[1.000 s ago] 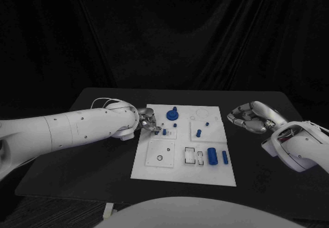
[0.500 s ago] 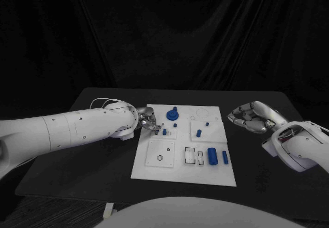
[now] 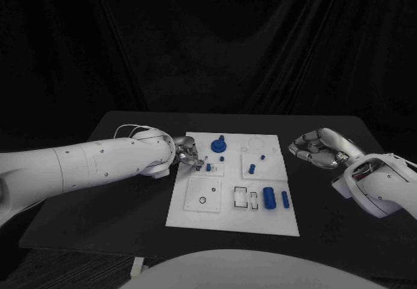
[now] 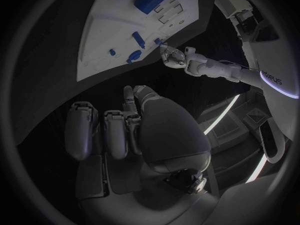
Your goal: Assemble the parts on the task board
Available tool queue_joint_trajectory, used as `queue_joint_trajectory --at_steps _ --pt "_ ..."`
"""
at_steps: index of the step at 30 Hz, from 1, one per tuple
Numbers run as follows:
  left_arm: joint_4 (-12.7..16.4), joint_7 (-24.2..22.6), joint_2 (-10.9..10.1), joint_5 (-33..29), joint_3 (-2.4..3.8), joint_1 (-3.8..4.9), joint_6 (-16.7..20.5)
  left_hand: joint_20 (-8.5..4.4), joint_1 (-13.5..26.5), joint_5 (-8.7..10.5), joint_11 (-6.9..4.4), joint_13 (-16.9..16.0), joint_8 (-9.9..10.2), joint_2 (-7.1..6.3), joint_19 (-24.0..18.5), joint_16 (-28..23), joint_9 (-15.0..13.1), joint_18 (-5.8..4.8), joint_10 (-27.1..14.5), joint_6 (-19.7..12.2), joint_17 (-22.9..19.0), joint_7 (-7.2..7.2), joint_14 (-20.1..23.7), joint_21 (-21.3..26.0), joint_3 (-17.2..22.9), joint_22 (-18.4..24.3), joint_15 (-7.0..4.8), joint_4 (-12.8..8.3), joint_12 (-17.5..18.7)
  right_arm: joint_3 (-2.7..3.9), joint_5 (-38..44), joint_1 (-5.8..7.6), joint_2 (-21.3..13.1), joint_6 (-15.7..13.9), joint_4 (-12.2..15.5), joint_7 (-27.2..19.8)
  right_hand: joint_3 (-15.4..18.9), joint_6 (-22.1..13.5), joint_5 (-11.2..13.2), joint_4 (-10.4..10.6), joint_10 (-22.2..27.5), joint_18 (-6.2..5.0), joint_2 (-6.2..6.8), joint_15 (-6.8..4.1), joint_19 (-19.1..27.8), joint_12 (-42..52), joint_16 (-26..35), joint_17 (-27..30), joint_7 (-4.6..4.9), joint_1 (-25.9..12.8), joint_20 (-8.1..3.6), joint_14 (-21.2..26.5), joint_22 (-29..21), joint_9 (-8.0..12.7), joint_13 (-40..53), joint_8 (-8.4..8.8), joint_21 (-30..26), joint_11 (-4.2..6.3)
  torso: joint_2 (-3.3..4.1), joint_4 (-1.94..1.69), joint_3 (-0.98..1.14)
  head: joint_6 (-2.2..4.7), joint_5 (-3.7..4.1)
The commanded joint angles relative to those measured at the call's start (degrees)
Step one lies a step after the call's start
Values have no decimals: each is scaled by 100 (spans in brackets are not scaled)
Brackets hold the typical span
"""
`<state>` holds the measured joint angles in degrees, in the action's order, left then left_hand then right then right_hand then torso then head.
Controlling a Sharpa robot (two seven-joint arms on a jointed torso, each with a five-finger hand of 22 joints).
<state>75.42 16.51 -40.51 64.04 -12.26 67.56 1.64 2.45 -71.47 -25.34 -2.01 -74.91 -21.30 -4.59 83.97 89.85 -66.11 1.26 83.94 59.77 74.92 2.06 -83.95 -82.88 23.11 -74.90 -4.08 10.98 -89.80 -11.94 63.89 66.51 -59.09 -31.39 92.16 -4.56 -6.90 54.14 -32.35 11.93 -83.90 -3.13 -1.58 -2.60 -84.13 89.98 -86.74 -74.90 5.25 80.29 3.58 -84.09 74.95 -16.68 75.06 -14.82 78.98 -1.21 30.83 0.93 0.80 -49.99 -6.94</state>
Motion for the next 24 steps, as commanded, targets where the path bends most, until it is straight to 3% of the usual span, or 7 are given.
queue_joint_trajectory --at_steps 1,24 --pt "24 126 2 384 4 -8 -127 -8 -33 49 4 -1509 43 -38 5 15 7 71 606 -14 1508 -51 -605 -20 597 -1248 -1 -565 -20 3 9 -12 -3 -23 8 79 -30 31 -32 5 -610 45 -2 -39 -168 2 21 -1135 21 39 -37 -501 1148 5 1494 34 -15 27 1 1 0 -1 -4" --pt "45 476 39 552 4 -8 -230 -6 -46 78 6 -1509 56 -27 27 15 17 65 606 -20 1508 -46 -605 -45 635 -1257 0 -597 -20 3 9 -15 -3 -49 14 74 -39 30 -33 -3 -610 45 1 -38 -168 2 16 -1140 21 34 -36 -503 1148 5 1494 33 -15 26 1 0 0 -1 12"
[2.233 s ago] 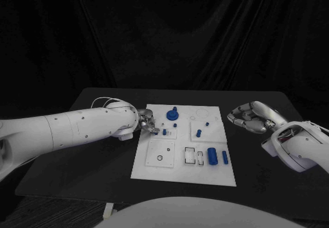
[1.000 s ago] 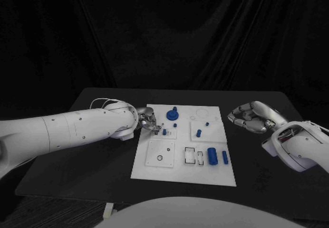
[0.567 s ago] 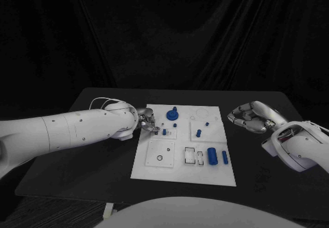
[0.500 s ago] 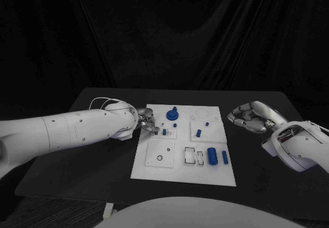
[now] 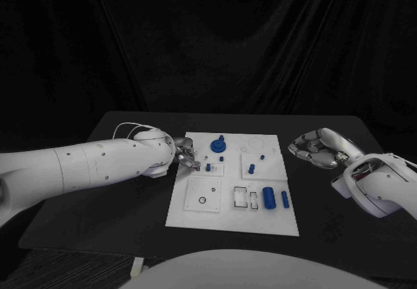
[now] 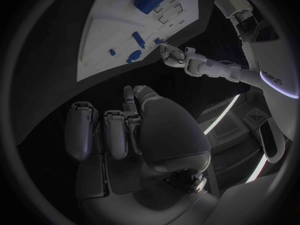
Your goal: Assemble the parts on the task board
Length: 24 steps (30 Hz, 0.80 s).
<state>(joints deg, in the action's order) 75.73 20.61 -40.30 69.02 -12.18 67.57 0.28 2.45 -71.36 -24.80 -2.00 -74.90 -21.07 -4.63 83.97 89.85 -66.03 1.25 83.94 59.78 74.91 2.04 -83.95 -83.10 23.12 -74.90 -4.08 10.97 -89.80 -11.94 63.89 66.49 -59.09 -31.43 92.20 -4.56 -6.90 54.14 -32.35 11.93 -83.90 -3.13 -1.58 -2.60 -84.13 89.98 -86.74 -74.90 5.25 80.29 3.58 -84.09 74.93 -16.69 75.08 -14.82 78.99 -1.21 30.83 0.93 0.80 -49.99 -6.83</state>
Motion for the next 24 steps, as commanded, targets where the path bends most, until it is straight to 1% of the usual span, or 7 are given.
queue_joint_trajectory --at_steps 1,15,24 --pt "13 64 21 54 -3 -8 -98 -6 -58 27 7 -1510 36 -21 19 15 10 67 606 -23 1509 -43 -605 -14 639 -1253 0 -601 -20 3 9 -13 -3 -45 10 76 -39 30 -33 -3 -610 45 1 -38 -168 2 17 -1140 21 34 -36 -502 1149 5 1492 33 -15 26 1 -1 0 -1 1" --pt "-5 14 72 54 -3 -8 -81 -6 -56 33 8 -1510 39 -19 20 15 12 67 606 -24 1509 -41 -605 -15 643 -1254 0 -603 -20 3 9 -15 1 -47 6 86 -39 30 -33 -3 -610 45 1 -38 -168 2 17 -1140 21 34 -36 -502 1149 5 1492 33 -15 26 1 1 -1 -1 4" --pt "-21 0 83 54 -3 -8 -138 -5 -47 50 11 -1510 43 -13 16 15 15 69 606 -26 1509 -36 -605 -10 649 -1252 1 -604 -20 3 9 -16 5 -44 1 88 -39 30 -33 -3 -610 45 1 -38 -168 2 17 -1140 21 34 -36 -502 1149 5 1492 33 -15 26 0 0 -1 -1 2"
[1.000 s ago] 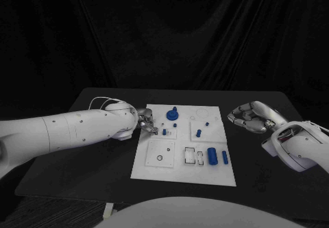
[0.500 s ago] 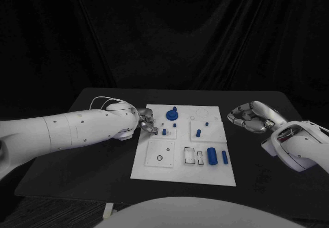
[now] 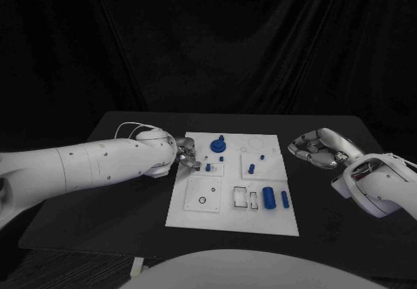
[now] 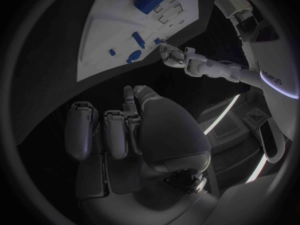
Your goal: Assemble the parts on the task board
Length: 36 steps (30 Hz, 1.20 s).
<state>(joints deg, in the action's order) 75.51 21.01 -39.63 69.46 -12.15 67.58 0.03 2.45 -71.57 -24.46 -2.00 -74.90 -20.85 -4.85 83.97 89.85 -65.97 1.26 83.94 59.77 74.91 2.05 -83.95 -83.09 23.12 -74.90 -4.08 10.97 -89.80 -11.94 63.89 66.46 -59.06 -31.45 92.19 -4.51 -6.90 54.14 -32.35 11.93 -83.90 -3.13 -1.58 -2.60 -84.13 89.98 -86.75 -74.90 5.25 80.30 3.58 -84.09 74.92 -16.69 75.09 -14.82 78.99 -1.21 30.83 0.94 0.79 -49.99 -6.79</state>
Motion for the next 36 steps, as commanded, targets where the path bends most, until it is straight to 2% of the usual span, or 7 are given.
queue_joint_trajectory --at_steps 1,20,26,29,32,36 --pt "1 -40 16 10 -6 -9 -114 -5 -25 16 11 -1510 21 9 16 15 9 69 606 -25 1509 -37 -605 -10 649 -1252 1 -604 -20 3 9 -14 1 -42 2 84 -39 30 -33 -3 -610 46 1 -38 -168 2 17 -1140 21 34 -36 -502 1151 5 1491 33 -15 26 0 0 0 -1 -2" --pt "34 -21 39 10 -6 -11 -153 -4 -16 33 13 -1510 25 14 14 15 13 69 606 -26 1509 -34 -605 -8 655 -1250 3 -606 -20 3 9 -17 16 -26 -11 93 -55 26 -37 -16 -610 44 3 -37 -166 2 25 -1131 23 27 -35 -500 1149 4 1491 33 -21 25 1 -1 2 -1 -9" --pt "18 -21 48 10 -6 -11 -166 2 33 154 20 -1510 48 28 14 15 36 70 606 -23 1509 -30 -605 -6 664 -1249 10 -614 -20 3 9 -18 14 -27 -8 95 -55 26 -37 -16 -610 44 3 -37 -166 2 25 -1131 23 27 -35 -500 1149 4 1491 33 -21 25 -1 -1 2 -1 -1" --pt "19 -27 48 10 -6 -11 -176 8 96 291 23 -1510 73 31 12 15 65 71 606 -12 1509 -32 -605 -2 655 -1248 14 -612 -20 3 9 -18 17 -26 -10 94 -55 26 -37 -16 -610 44 3 -37 -166 2 25 -1131 23 27 -35 -500 1149 4 1491 33 -21 25 1 -3 2 -1 -3" --pt "16 -27 53 10 -6 -11 -197 15 277 721 17 -1510 127 52 9 15 135 72 606 15 1509 -52 -605 5 557 -1246 16 -517 -20 3 9 -18 21 -25 -11 92 -55 26 -37 -16 -610 44 3 -37 -166 2 25 -1131 23 27 -35 -500 1149 4 1491 33 -21 25 2 0 0 -1 -7" --pt "1 -30 59 10 -6 -12 -205 16 546 1053 15 -1510 205 118 -1 15 251 75 606 61 1509 -62 -605 20 322 -1242 15 -286 -20 3 9 -20 22 -26 -10 92 -55 26 -37 -16 -610 44 3 -37 -166 2 25 -1131 23 27 -35 -500 1149 4 1491 33 -21 25 2 -2 0 -1 3"
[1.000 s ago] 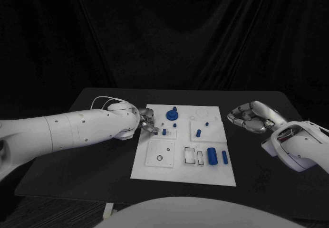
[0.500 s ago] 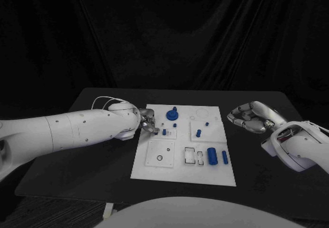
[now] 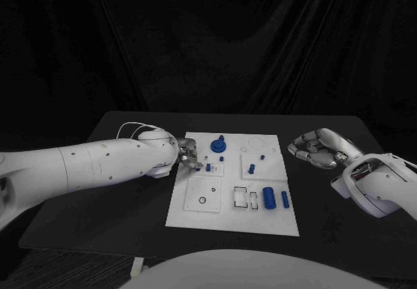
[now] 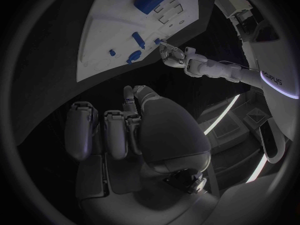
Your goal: Assemble the parts on the task board
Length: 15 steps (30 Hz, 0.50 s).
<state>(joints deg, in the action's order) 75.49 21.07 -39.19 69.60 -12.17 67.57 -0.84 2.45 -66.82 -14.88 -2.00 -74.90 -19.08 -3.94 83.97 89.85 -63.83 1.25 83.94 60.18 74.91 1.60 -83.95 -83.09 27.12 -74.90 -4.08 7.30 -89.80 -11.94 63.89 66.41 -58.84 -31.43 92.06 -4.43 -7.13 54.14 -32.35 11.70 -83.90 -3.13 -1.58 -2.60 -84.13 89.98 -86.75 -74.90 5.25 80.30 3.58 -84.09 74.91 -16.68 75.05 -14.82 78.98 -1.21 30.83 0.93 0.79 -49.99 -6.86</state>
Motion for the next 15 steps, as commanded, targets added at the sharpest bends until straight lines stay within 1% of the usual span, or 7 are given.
queue_joint_trajectory --at_steps 1,4,5,6,7,9,15 --pt "-2 -38 16 -4 -4 -12 -117 16 133 137 14 -1510 49 55 -4 15 70 76 606 33 1509 -16 -605 24 -137 -1241 15 147 -20 3 9 -14 0 -27 2 84 -31 26 -37 8 -610 44 3 -36 -166 2 25 -1131 23 27 -35 -500 1150 4 1495 33 -21 25 1 0 0 -1 9" --pt "-13 -47 12 -4 -4 -12 -120 20 358 265 23 -1510 108 114 -9 15 168 78 606 69 1509 -6 -605 33 -359 -1239 22 384 -20 3 9 -15 -5 -28 4 84 -31 26 -37 8 -610 44 3 -36 -166 2 25 -1131 23 27 -35 -500 1150 4 1495 33 -21 25 1 0 2 -1 12" --pt "-15 -51 11 -4 -4 -12 -121 24 452 219 27 -1510 126 134 -12 15 197 78 606 79 1509 -1 -605 37 -444 -1238 28 488 -20 3 9 -15 -6 -29 4 84 -31 26 -37 8 -610 44 3 -36 -166 2 25 -1131 23 27 -35 -500 1150 4 1495 33 -21 25 0 0 1 -1 14" --pt "-18 -57 10 -4 -4 -12 -120 27 551 239 34 -1510 146 156 -14 15 232 79 606 92 1509 5 -605 39 -551 -1238 32 603 -20 3 9 -15 -7 -29 4 84 -31 26 -37 8 -610 44 3 -36 -166 2 25 -1131 23 27 -35 -500 1150 4 1495 33 -21 25 0 0 1 -1 17" --pt "-20 -62 9 -4 -4 -12 -119 28 566 246 36 -1510 151 161 -16 15 240 79 606 95 1509 6 -605 42 -574 -1237 33 625 -20 3 9 -16 -8 -30 4 84 -31 26 -37 8 -610 44 3 -36 -166 2 25 -1131 23 27 -35 -500 1150 4 1495 33 -21 25 0 1 1 -1 18" --pt "-23 -75 7 -4 -4 -12 -114 35 692 241 45 -1510 171 190 -17 15 280 79 606 111 1509 16 -605 43 -715 -1237 41 789 -20 3 9 -16 -9 -30 4 84 -31 26 -37 8 -610 44 3 -36 -166 2 25 -1131 23 27 -35 -500 1150 4 1495 33 -21 25 0 1 1 -1 19" --pt "-37 -110 11 -4 -4 -12 -100 40 754 249 53 -1510 188 195 -24 15 307 82 606 116 1509 23 -605 52 -820 -1234 46 881 -20 3 9 -17 -8 -31 4 83 -31 26 -37 8 -610 44 3 -36 -166 2 25 -1131 23 27 -35 -500 1150 4 1495 33 -21 25 0 1 1 -1 16"
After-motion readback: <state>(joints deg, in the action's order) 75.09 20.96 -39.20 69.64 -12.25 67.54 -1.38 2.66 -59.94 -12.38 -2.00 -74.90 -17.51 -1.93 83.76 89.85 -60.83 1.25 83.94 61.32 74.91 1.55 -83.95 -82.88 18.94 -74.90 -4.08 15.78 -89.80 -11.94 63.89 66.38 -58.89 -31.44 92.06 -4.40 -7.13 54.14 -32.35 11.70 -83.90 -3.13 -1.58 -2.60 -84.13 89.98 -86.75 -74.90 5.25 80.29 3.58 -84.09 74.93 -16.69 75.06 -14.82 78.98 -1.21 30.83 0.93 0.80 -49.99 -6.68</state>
